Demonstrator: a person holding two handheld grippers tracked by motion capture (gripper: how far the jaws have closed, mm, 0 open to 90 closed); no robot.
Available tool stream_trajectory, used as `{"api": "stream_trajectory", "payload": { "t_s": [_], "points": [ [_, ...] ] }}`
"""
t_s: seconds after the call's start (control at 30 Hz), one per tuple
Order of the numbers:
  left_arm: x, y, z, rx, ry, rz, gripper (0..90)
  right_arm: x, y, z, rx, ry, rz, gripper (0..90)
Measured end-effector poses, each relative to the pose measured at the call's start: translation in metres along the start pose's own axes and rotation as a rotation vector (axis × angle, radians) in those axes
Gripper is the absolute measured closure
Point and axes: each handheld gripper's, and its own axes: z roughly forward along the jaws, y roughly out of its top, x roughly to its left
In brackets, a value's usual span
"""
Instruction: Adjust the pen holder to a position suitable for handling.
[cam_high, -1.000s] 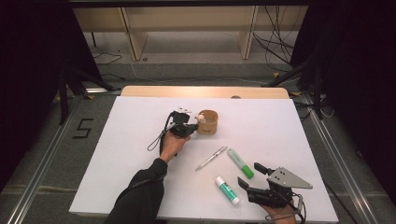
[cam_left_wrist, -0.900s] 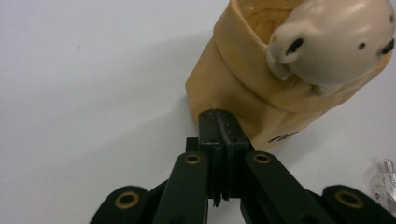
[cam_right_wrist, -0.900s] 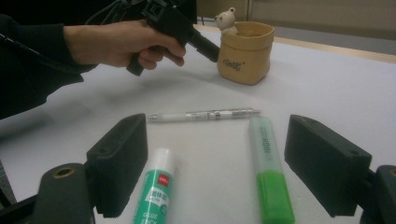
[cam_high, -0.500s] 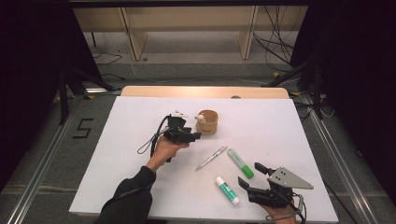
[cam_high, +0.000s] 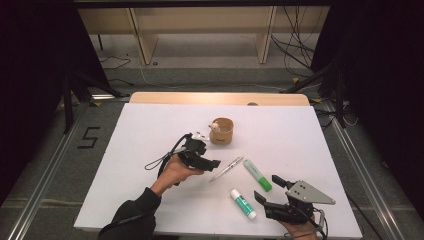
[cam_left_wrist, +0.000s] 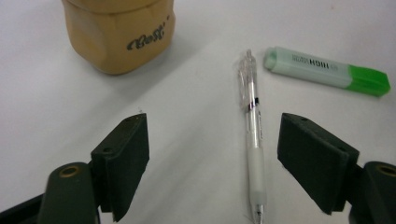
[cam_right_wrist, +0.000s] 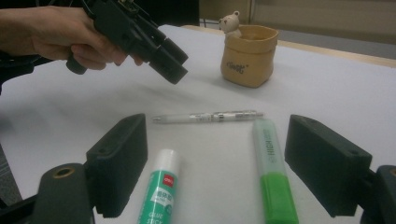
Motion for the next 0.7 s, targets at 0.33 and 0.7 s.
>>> {"api": "stream_trajectory", "payload": {
  "t_s": [0.33,0.7],
  "points": [
    [-0.013,-0.005,0.005,0.080,-0.011,0.062,22.1,0.002,0.000,0.001,0.006,0.004,-0.006,22.3],
    [-0.022,-0.007,0.009,0.142,-0.028,0.116,27.0,0.002,0.000,0.001,0.006,0.008,-0.008,22.3]
  ]
}}
